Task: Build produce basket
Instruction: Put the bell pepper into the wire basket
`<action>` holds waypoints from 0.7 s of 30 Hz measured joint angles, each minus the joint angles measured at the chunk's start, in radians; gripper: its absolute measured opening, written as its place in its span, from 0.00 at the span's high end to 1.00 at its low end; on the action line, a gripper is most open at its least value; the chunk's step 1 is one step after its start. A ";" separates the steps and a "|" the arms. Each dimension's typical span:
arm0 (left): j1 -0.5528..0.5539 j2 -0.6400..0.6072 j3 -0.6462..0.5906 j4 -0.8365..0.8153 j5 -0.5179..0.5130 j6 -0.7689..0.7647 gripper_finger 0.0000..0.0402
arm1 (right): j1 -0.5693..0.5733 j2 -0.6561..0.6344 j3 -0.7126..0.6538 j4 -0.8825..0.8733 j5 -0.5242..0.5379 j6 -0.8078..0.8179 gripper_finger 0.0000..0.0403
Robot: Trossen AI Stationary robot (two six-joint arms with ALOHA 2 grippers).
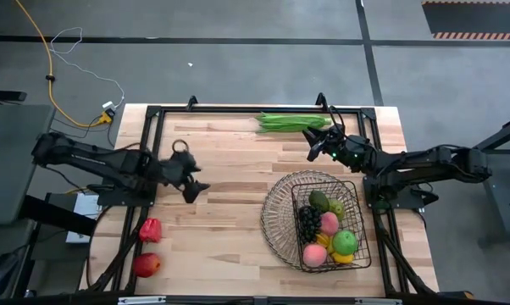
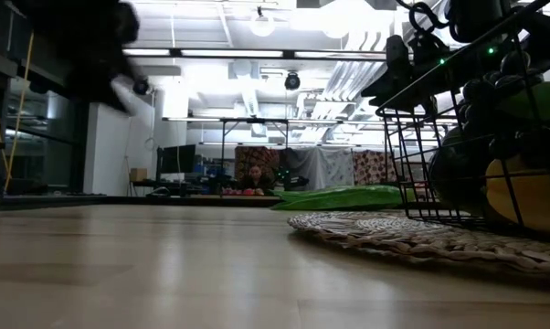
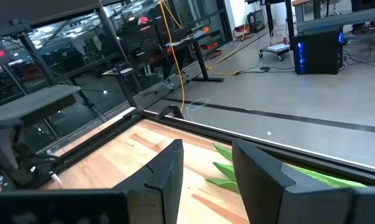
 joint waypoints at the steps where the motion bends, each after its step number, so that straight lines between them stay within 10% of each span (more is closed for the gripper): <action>1: -0.026 0.026 0.026 -0.092 0.021 -0.067 0.09 | 0.000 0.000 0.000 0.000 0.000 0.000 0.68; 9: -0.297 0.186 0.132 -0.574 0.231 -0.586 0.09 | 0.000 0.000 0.000 0.000 0.002 0.000 0.68; 21: -0.641 0.290 0.133 -0.583 0.389 -1.103 0.09 | 0.000 0.000 0.000 -0.008 0.002 0.000 0.68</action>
